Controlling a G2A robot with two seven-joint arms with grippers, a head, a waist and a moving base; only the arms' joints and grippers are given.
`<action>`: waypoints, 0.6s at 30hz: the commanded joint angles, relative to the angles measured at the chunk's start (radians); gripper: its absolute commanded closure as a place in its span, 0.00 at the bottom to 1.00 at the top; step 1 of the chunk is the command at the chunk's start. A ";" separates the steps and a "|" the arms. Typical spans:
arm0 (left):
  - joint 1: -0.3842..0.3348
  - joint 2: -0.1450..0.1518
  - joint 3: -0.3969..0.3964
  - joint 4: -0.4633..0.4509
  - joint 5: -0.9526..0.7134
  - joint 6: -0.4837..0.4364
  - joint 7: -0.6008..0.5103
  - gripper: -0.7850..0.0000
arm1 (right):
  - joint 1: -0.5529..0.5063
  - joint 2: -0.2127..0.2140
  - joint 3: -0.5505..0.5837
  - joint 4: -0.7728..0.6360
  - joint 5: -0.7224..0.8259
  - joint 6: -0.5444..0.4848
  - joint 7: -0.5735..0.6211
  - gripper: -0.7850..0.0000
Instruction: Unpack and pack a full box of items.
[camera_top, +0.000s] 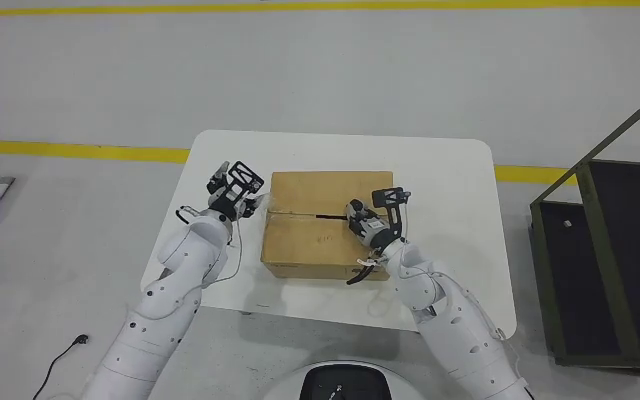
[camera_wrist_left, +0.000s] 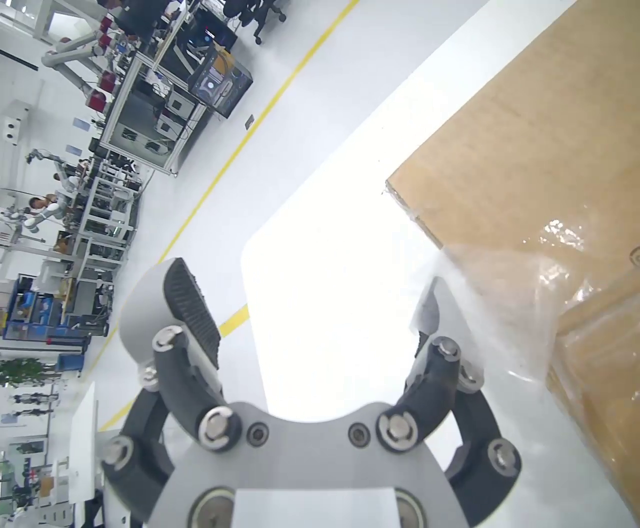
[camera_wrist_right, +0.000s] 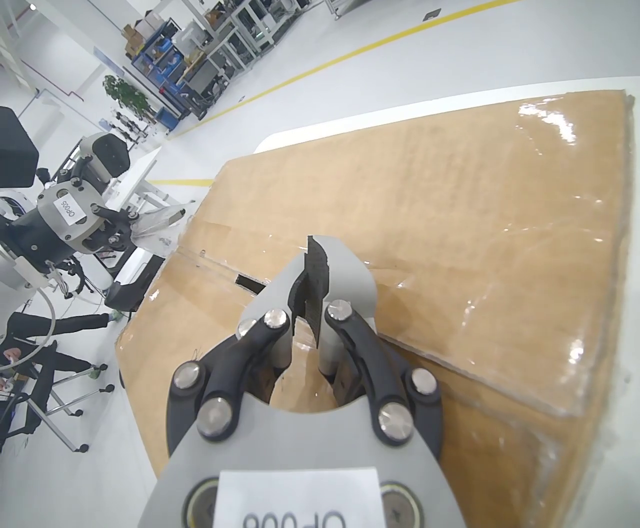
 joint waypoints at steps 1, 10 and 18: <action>-0.007 -0.003 0.002 0.013 0.001 0.006 0.006 0.00 | -0.001 0.000 0.001 -0.001 0.001 0.003 0.001 1.00; -0.033 -0.019 0.001 0.037 -0.065 0.014 0.044 0.00 | -0.004 -0.003 0.004 -0.001 0.009 0.010 0.008 1.00; -0.058 -0.029 -0.006 0.006 -0.132 -0.026 0.062 0.00 | -0.005 -0.005 0.007 0.002 0.020 0.012 0.009 1.00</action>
